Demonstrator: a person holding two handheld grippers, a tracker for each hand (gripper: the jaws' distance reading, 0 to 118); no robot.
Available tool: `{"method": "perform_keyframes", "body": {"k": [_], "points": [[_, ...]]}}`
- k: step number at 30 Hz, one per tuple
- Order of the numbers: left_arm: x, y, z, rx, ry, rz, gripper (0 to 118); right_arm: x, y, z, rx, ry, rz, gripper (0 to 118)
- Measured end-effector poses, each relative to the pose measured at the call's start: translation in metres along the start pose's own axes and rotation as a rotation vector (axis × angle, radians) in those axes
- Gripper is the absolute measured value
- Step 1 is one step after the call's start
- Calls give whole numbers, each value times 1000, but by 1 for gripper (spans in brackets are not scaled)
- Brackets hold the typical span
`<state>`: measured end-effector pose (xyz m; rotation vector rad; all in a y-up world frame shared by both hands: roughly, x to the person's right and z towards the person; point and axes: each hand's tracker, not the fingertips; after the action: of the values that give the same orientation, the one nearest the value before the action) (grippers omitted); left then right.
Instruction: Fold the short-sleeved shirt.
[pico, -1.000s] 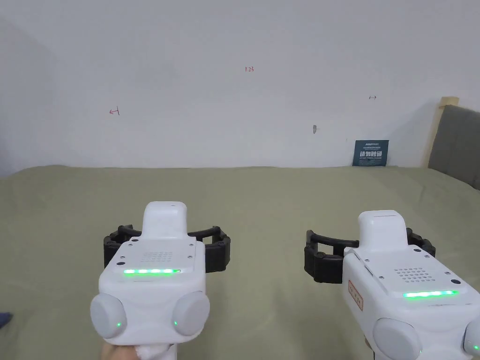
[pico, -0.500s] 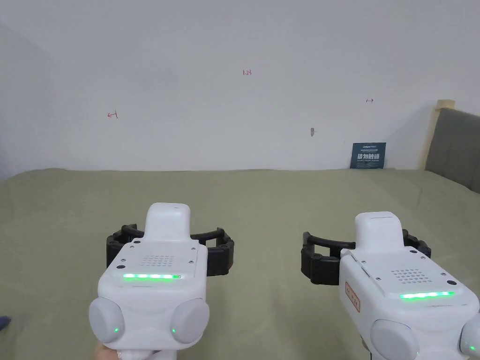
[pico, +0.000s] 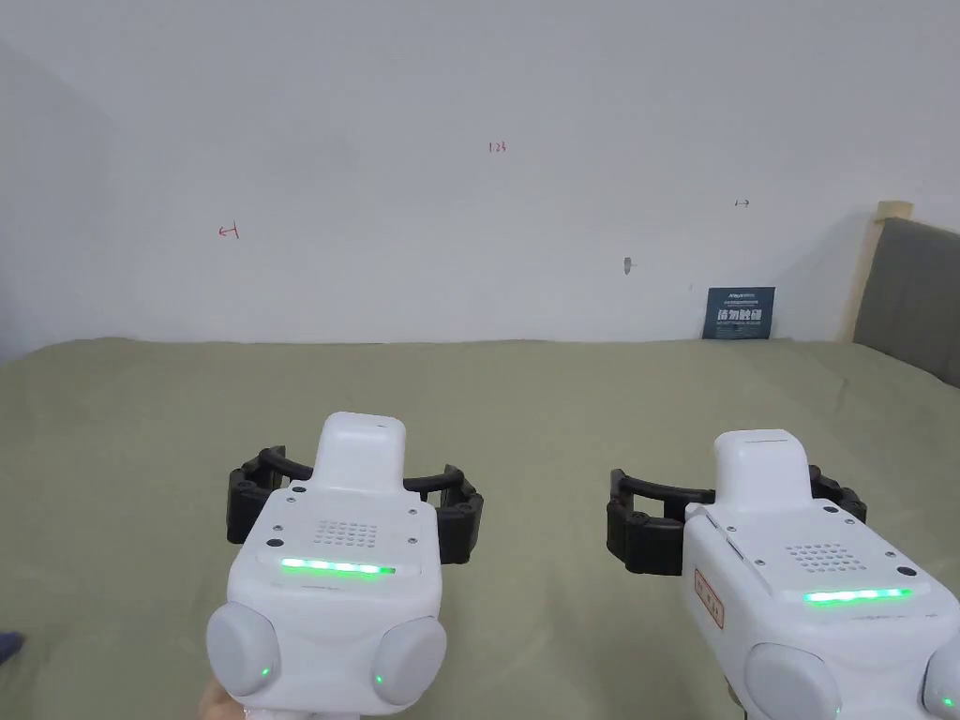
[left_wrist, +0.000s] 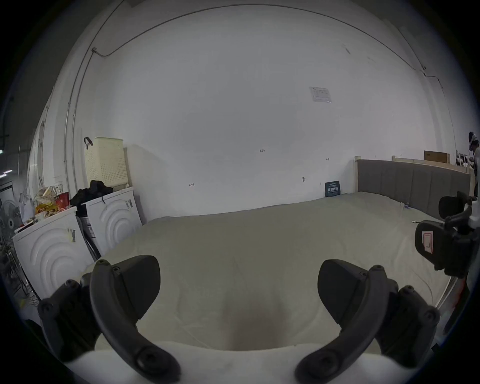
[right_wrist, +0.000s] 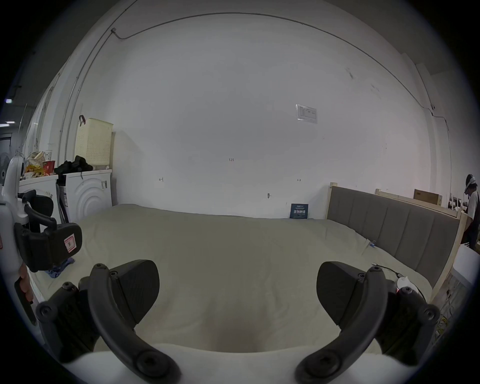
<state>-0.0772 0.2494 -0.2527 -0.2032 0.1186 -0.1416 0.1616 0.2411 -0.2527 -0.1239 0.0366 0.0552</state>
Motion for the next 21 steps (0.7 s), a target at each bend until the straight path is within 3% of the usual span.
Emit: {"method": "perform_keyframes", "body": {"k": [21], "points": [[-18, 5, 6, -56, -61, 113, 118, -3, -1, -1, -9, 3, 10, 118]]}}
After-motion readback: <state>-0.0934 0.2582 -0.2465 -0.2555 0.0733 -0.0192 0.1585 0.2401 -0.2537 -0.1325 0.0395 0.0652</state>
